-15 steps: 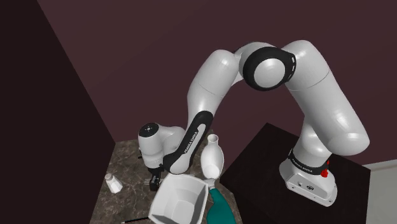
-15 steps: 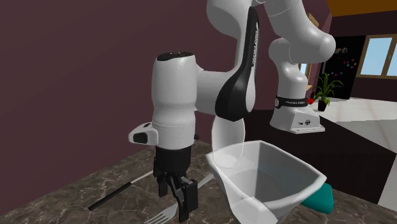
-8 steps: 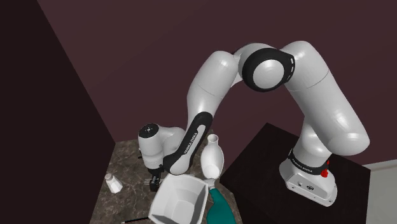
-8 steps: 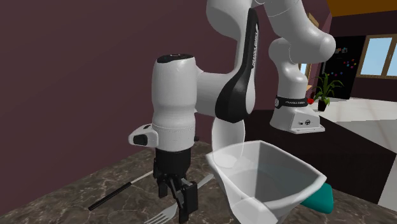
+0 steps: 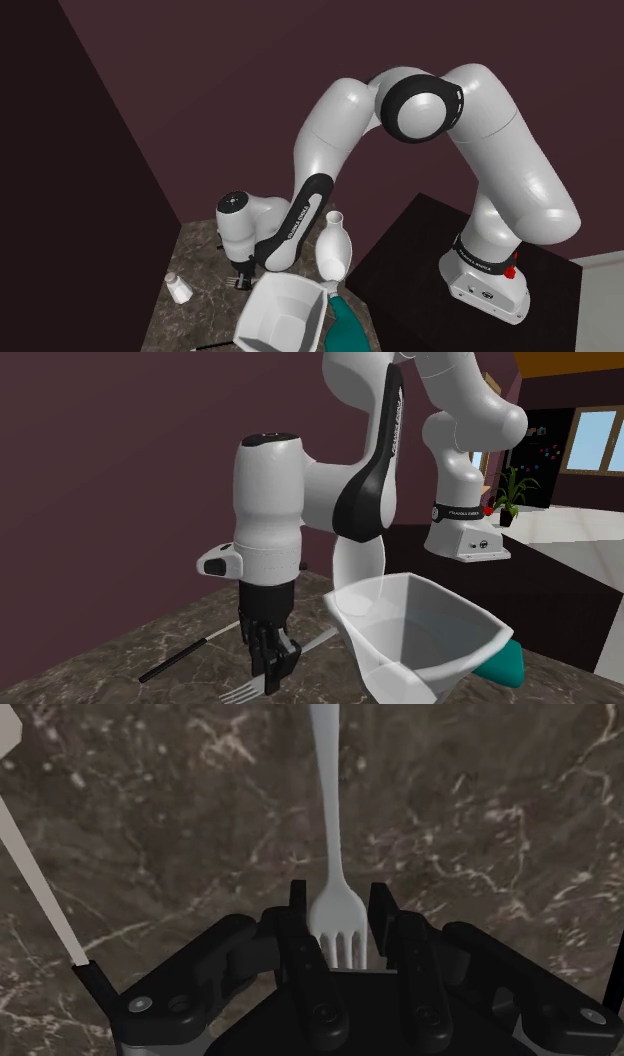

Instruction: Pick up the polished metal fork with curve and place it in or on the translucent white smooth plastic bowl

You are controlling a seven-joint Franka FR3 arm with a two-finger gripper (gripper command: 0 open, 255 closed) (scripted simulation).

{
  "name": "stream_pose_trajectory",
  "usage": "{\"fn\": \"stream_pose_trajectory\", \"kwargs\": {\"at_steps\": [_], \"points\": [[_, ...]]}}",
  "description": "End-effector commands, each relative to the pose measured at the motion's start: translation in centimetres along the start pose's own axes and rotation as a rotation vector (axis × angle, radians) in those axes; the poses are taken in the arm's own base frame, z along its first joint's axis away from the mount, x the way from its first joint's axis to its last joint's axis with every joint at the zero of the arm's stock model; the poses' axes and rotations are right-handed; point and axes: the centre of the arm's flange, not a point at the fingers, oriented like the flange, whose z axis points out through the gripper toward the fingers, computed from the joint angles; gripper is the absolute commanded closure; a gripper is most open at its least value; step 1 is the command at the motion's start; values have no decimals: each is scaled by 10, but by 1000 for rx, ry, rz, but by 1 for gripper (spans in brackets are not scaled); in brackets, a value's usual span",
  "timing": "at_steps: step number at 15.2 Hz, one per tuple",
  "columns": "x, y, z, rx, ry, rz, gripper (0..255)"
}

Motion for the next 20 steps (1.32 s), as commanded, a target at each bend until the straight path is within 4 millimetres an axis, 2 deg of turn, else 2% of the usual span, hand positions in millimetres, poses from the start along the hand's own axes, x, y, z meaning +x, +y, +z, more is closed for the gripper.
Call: {"fn": "stream_pose_trajectory", "kwargs": {"at_steps": [1,2,20], "points": [[-2,-6,3,6,-6,-7,255],[-5,-7,4,6,-6,-7,255],[3,-7,-90,6,-6,-7,255]]}}
